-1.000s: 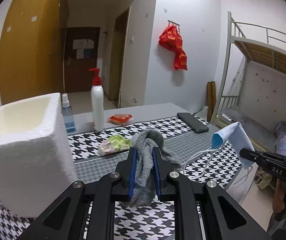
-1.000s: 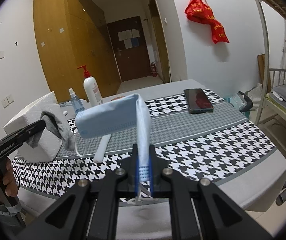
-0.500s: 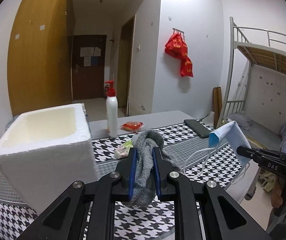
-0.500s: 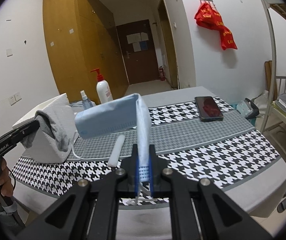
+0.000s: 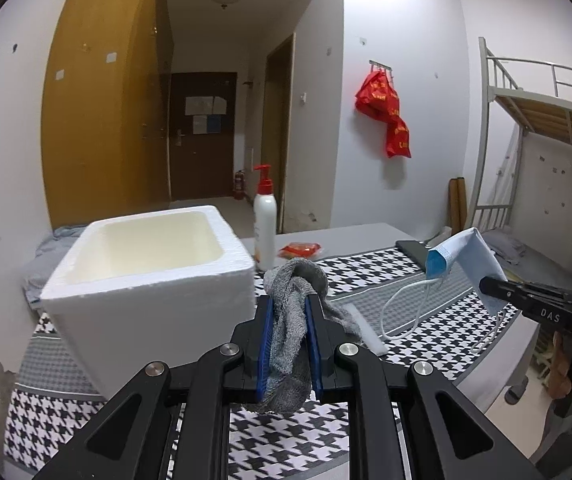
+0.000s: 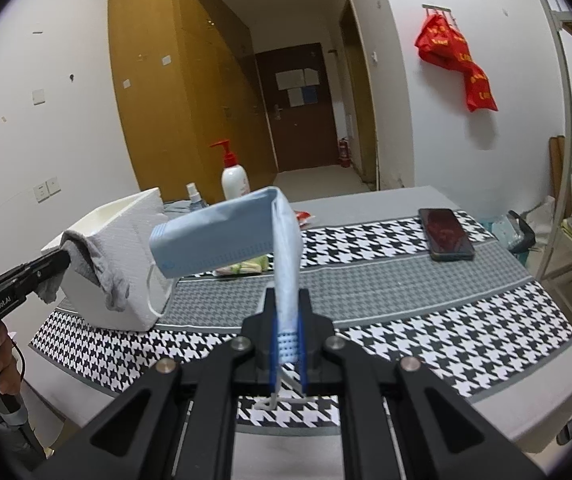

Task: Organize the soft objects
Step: 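Carry the grey sock and blue mask toward the white foam box with both tools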

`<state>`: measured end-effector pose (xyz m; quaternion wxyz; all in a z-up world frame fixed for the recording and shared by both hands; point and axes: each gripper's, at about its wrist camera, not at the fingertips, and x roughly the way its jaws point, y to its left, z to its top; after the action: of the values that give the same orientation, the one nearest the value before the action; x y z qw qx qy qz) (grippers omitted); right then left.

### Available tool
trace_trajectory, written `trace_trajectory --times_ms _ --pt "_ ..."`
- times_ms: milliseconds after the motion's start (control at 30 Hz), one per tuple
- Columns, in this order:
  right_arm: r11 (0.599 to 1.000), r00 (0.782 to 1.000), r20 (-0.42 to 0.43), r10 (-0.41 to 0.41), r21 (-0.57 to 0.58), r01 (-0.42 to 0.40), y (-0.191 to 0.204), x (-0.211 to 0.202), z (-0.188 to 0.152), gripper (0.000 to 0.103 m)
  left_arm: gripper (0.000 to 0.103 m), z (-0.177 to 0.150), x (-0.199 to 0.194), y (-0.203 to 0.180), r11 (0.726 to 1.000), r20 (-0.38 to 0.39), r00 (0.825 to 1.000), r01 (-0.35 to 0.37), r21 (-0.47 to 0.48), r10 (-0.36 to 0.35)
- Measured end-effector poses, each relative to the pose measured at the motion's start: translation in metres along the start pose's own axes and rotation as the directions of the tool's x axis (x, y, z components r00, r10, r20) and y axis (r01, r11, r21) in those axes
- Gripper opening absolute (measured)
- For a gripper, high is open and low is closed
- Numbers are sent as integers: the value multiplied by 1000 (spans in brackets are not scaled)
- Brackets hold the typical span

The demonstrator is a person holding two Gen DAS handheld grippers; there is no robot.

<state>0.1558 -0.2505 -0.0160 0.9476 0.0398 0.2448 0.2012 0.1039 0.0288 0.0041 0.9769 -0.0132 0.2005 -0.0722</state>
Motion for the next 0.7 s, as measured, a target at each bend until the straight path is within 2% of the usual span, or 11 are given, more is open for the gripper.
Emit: trace_trajectory --times_ms 700 --pt "992 995 -16 95 -81 -96 39 22 14 10 17 -3 -22 29 992 6 993 -114 -47 114"
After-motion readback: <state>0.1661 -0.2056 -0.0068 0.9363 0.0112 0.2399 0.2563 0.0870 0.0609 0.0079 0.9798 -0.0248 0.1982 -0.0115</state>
